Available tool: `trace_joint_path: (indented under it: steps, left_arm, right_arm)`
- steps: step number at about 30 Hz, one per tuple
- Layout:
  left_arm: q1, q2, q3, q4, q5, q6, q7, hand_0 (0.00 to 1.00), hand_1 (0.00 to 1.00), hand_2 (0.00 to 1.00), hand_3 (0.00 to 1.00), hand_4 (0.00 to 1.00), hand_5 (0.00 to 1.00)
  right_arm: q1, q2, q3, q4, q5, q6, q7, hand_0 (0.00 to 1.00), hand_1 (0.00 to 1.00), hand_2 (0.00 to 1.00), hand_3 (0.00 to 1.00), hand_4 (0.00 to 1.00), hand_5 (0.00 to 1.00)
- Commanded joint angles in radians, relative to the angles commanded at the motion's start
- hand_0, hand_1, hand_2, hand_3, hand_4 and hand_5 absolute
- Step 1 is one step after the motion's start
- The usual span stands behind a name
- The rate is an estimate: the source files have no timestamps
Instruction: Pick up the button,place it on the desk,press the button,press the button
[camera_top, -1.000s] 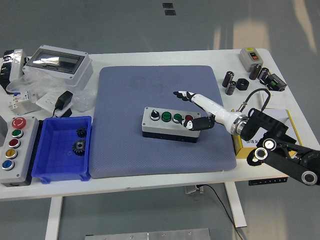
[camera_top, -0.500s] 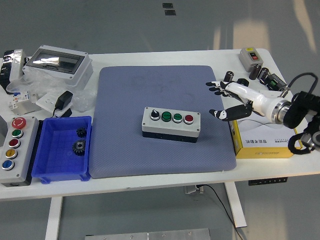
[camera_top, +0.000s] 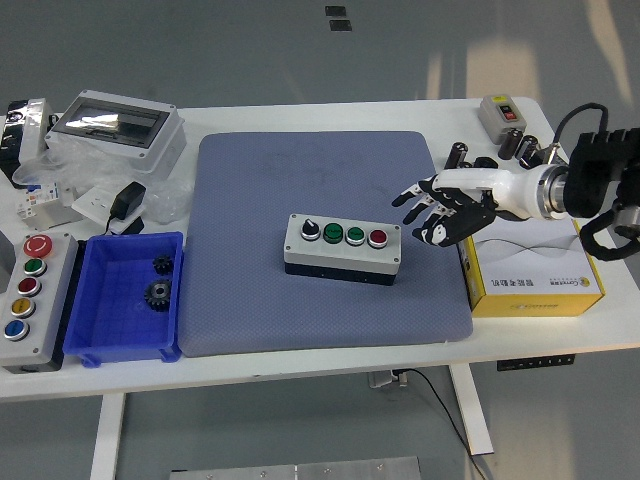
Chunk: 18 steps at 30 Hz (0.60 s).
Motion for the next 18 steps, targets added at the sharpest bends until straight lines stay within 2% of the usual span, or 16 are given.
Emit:
trace_joint_path:
  steps: [1,6,7,8,12,13,18]
  left_arm:
    - [0.000,0.000,-0.001,0.000,0.000,0.000,0.001,0.632,0.570,0.536,0.600,0.634,0.124]
    - [-0.003,0.002,-0.003,-0.001,0.004,-0.002,0.002,0.632,0.570,0.536,0.600,0.634,0.124]
    - [-0.004,0.002,-0.004,-0.001,0.005,-0.002,0.002,0.632,0.570,0.536,0.599,0.633,0.123]
    - [-0.005,0.003,-0.003,-0.001,0.004,-0.003,0.002,0.632,0.570,0.536,0.599,0.633,0.123]
    - [-0.006,0.003,-0.003,-0.001,0.004,-0.004,0.004,0.632,0.570,0.536,0.599,0.633,0.123]
    - [-0.005,0.003,-0.002,-0.001,0.004,-0.004,0.004,0.632,0.570,0.536,0.600,0.633,0.123]
    - [-0.005,0.003,-0.005,-0.001,0.007,-0.005,0.005,0.632,0.570,0.536,0.600,0.633,0.123]
  right_arm:
    - [0.017,0.008,-0.020,-0.009,0.001,-0.004,-0.005,0.068,0.125,0.260,0.834,0.200,0.142]
    - [0.091,0.048,-0.119,-0.064,-0.004,-0.026,-0.018,0.068,0.125,0.260,0.834,0.200,0.142]
    - [0.101,0.058,-0.138,-0.076,-0.005,-0.030,-0.018,0.063,0.108,0.229,0.881,0.213,0.138]
    - [0.107,0.069,-0.152,-0.088,-0.006,-0.034,-0.018,0.063,0.108,0.229,0.881,0.213,0.138]
    - [0.118,0.118,-0.190,-0.139,-0.017,-0.049,-0.018,0.063,0.108,0.229,0.881,0.213,0.138]
    - [0.118,0.127,-0.196,-0.147,-0.019,-0.053,-0.018,0.069,0.103,0.221,0.885,0.193,0.101]
    - [0.109,0.162,-0.225,-0.171,-0.028,-0.066,-0.018,0.069,0.103,0.221,0.885,0.193,0.101]
